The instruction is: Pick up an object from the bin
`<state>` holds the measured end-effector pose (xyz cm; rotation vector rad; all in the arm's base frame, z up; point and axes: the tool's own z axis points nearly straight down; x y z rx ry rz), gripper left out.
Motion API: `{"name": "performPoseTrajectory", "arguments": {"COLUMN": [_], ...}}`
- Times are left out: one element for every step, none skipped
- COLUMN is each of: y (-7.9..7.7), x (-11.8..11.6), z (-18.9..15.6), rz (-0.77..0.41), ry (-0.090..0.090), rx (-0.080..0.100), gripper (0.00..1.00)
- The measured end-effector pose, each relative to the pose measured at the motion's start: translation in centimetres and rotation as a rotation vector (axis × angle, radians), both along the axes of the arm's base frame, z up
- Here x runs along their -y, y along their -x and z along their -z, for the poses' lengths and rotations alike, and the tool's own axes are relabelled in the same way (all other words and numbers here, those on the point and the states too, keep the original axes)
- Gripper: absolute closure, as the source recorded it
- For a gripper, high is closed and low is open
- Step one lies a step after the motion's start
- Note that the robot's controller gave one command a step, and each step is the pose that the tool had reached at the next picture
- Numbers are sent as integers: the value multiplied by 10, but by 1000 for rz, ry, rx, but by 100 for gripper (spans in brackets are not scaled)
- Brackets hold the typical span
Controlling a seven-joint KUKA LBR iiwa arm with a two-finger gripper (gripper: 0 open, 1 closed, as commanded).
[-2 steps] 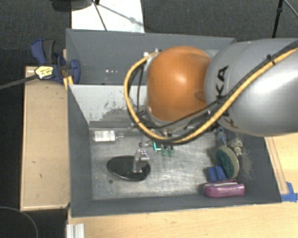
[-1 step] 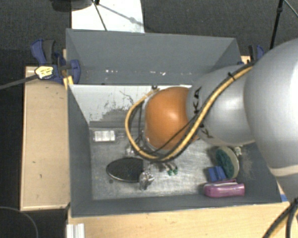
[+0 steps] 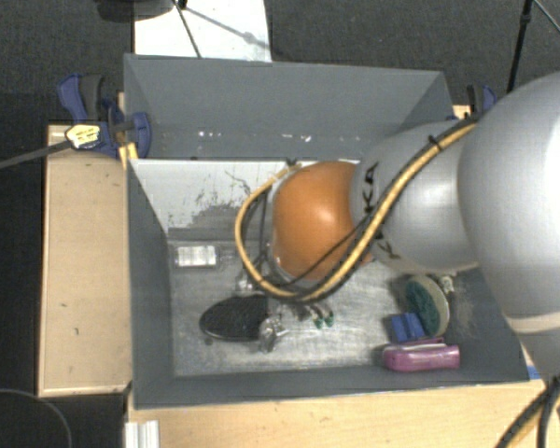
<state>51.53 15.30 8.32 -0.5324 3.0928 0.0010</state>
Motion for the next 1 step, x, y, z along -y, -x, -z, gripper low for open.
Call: {"name": "performPoseTrajectory", "arguments": {"y": [-2], "x": [6], "z": [-154], "rz": [31], "ry": [-2], "rx": [7], "gripper": [100]}}
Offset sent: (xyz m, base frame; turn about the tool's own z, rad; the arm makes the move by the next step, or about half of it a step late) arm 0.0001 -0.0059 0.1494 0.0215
